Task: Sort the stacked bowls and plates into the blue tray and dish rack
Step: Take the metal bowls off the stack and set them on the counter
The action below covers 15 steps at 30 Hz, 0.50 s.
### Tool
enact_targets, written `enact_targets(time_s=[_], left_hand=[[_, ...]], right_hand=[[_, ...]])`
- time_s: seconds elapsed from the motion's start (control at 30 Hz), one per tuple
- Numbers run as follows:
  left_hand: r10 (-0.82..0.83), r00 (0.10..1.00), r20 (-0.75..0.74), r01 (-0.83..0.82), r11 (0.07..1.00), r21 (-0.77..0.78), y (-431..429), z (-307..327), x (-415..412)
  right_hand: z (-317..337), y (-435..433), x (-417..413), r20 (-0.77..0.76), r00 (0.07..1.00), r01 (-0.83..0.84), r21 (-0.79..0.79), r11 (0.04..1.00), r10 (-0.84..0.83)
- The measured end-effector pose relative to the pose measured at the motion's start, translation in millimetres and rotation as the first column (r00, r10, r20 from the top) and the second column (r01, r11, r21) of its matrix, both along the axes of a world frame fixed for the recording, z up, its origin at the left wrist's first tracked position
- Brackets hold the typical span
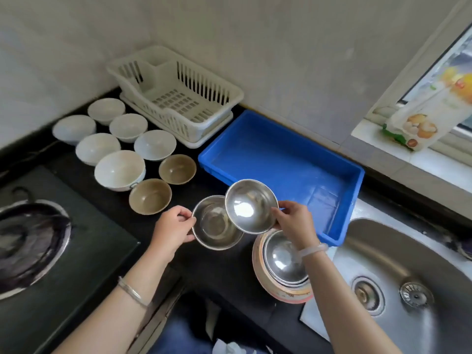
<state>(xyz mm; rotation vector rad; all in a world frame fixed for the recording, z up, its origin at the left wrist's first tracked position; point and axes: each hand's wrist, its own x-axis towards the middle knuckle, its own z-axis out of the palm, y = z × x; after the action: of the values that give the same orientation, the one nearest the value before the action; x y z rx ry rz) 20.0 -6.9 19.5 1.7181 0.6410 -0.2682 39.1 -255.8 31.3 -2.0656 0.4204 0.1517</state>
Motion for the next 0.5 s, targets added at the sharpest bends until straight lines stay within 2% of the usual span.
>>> enact_targets(time_s=[0.1,0.2,0.5], left_hand=[[0.089,0.996,-0.027,-0.089,0.996,0.001,24,-16,-8],[0.142,0.988,-0.064,-0.143,0.990,-0.001,40,-33,-14],[0.208,0.967,-0.146,-0.212,0.977,-0.009,64,-63,-13]], right_hand=[[-15,31,21,-0.031,0.999,-0.043,0.023,0.999,0.043],[-29,54,36,-0.065,0.996,-0.070,-0.019,0.997,0.068],[-64,91,63,-0.203,0.979,-0.002,-0.042,0.999,-0.007]])
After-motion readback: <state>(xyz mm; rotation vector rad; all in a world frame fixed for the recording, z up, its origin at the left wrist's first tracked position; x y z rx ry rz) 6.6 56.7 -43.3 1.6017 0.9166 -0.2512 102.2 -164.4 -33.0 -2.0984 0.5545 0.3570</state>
